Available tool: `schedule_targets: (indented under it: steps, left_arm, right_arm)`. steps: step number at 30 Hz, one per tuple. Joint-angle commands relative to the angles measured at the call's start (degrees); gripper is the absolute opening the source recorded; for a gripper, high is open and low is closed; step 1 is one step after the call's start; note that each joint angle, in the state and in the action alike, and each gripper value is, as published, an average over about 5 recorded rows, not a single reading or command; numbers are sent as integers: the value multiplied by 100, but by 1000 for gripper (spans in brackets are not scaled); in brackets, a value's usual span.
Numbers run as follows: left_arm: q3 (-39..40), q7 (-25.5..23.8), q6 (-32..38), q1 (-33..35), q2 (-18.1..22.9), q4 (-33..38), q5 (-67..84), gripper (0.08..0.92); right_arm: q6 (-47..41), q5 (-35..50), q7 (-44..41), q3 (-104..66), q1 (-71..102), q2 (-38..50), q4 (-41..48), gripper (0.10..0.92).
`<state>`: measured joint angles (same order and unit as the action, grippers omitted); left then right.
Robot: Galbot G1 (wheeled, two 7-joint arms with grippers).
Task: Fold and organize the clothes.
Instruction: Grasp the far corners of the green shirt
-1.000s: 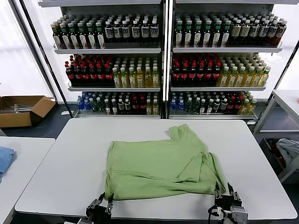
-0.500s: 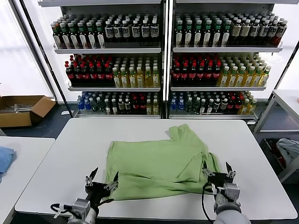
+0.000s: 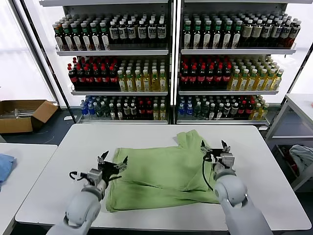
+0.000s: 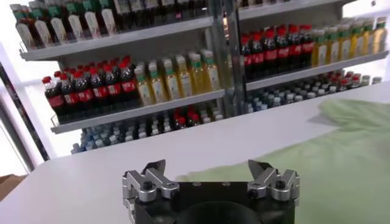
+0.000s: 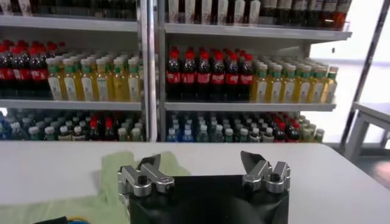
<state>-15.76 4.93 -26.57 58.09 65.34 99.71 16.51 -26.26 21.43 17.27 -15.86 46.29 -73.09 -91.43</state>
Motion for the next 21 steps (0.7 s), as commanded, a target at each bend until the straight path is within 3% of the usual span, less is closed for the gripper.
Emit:
schedule_targets:
  steps: [1, 12, 21]
  left_arm:
    - [493, -118, -81, -1653, -122, -1888, 322, 823]
    - [649, -118, -355, -1772, 80, -2096, 373, 823]
    - [639, -124, -405, -1590, 95, -2006, 371, 823]
  right_arm:
    - [128, -27, -242, 359, -1498, -278, 1866, 823]
    - [26, -135, -331, 289, -2069, -792, 3230, 823]
    - [93, -367, -416, 245, -2053, -1036, 3527, 823]
